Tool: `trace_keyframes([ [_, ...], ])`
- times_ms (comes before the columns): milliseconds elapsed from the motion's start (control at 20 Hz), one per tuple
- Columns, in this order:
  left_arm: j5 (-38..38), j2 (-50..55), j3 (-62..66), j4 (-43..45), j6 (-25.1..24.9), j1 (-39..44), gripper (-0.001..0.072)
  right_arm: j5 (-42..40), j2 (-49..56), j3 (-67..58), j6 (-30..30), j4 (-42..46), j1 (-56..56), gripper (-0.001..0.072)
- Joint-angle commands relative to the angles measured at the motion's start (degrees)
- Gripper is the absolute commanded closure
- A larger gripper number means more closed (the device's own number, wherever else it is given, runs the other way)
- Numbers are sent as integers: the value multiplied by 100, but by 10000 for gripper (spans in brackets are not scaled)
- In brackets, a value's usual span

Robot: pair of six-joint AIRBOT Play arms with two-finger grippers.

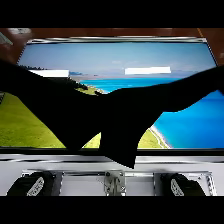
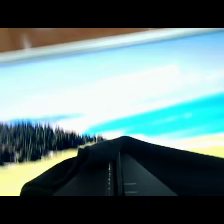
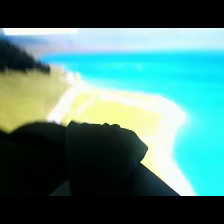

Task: Fold the shirts.

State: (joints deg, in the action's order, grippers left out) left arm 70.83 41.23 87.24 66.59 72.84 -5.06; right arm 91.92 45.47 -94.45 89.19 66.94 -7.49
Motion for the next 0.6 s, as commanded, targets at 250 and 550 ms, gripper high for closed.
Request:
trace_keyframes([
  [250, -461, 85, -2824, -205, 396, -2, 669, -785, 284, 3228, 339, -4, 986, 651],
  [550, -1261, 706, -3724, -861, 332, -2, 668, -4708, 1958, 3536, 426, -490, 1038, 651],
])
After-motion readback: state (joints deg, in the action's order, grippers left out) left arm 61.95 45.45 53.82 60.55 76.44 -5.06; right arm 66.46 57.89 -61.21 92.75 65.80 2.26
